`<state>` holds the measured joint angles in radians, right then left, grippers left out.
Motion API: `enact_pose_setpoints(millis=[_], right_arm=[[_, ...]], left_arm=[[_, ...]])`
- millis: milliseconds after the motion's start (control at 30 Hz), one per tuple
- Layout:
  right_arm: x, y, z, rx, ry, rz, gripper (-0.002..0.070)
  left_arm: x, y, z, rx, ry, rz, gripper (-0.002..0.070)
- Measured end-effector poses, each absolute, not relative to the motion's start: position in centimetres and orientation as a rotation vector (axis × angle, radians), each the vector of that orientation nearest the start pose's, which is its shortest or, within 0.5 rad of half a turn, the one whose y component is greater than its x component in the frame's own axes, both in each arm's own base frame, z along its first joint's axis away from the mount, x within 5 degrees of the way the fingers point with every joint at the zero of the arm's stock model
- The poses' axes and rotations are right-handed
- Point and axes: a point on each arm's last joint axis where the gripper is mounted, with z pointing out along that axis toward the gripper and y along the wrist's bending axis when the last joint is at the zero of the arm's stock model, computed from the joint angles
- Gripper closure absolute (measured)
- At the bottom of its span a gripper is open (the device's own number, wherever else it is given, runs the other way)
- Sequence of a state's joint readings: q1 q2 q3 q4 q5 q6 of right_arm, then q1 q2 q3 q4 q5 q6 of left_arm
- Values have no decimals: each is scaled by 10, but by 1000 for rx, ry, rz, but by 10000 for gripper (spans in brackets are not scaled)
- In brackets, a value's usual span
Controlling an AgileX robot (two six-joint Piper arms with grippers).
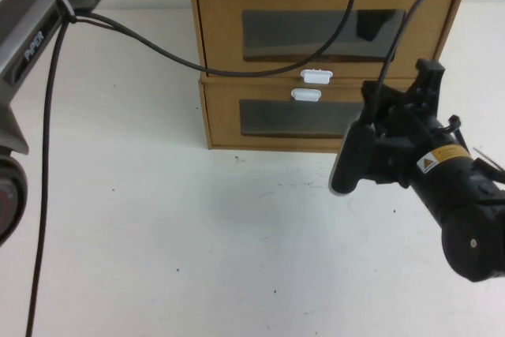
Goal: Open the shoe box
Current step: 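Pull the top drawer of the cardboard box fully open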
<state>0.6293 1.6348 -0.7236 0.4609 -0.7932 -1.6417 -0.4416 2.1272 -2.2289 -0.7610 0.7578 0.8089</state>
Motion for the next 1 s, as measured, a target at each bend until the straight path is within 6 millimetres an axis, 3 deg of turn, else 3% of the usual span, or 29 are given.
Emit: enact_pose_setpoints(millis=[200, 600, 1000], right_arm=[[277, 178, 225, -1239, 1195, -744, 695], [282, 171, 231, -1090, 1368, -711, 695], [266, 194, 231, -1126, 1335, -645, 695]], left_arm=[[428, -254, 378, 931, 1767, -736, 682], [427, -254, 375, 999, 1763, -661, 682], [425, -258, 377, 994, 1787, -576, 682]])
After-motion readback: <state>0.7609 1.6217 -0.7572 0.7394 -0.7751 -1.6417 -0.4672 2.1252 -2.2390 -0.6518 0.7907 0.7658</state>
